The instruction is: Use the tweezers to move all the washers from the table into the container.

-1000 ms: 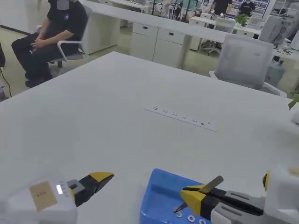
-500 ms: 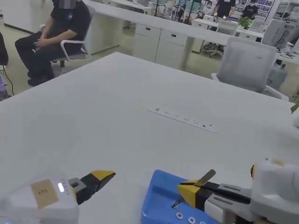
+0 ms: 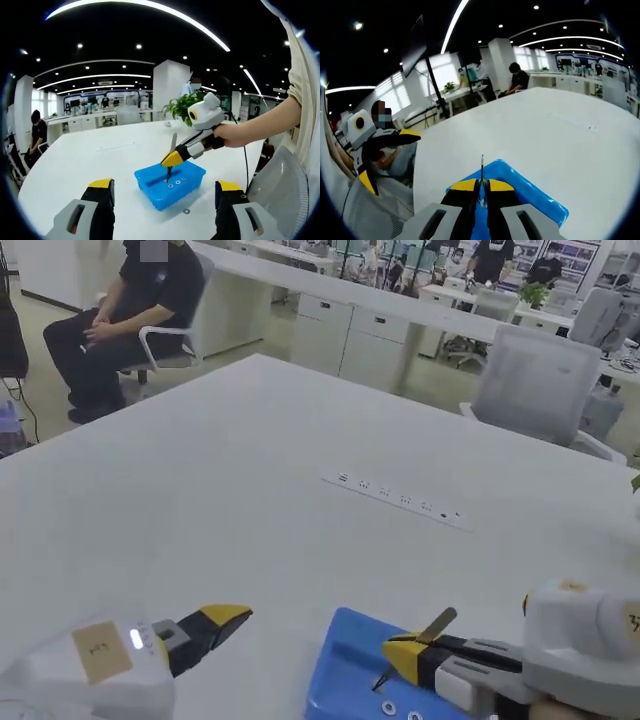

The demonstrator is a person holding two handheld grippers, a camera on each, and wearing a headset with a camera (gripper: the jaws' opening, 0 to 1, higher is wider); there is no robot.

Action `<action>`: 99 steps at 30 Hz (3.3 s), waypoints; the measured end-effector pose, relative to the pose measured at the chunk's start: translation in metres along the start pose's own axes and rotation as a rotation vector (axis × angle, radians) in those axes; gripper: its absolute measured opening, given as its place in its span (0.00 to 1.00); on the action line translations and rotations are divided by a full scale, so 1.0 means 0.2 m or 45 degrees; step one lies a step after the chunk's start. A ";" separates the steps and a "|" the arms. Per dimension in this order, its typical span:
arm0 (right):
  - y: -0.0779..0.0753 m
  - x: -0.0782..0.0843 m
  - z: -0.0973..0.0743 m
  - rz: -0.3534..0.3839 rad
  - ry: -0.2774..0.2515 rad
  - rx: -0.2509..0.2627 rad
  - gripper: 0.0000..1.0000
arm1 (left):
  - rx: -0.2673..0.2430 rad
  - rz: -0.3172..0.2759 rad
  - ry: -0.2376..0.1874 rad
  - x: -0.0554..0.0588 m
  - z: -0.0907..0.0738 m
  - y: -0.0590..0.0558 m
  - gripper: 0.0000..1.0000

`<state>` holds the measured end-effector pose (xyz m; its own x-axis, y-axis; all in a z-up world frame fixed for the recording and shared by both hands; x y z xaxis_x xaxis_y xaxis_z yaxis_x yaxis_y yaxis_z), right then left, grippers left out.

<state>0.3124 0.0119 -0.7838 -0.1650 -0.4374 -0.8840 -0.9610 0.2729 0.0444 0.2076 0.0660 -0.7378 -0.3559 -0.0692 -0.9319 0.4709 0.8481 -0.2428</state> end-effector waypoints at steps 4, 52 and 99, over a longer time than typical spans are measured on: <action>-0.02 0.03 0.03 0.019 0.031 -0.002 0.03 | 0.002 -0.001 0.002 0.00 0.00 0.00 0.84; -0.03 0.09 0.13 -0.023 0.206 -0.081 0.04 | 0.015 -0.016 0.000 0.01 0.00 0.00 0.82; 0.43 0.18 -0.01 0.005 0.160 -0.165 0.04 | 0.019 -0.002 0.039 0.03 0.00 -0.02 0.82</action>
<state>0.2243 0.0181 -0.8113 -0.1871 -0.5425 -0.8190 -0.9796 0.1652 0.1143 0.2046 0.0618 -0.7420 -0.3810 -0.0539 -0.9230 0.4822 0.8402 -0.2481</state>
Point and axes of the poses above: the centre of the closed fingertips' face, and the gripper's own axes: z roughly forward along the fingers, y roughly to its left, x roughly out of its underside, the point moved 1 cm from there along -z, roughly backward along the fingers, and after that the axes turned 14 degrees about -z, right-handed, at the moved point
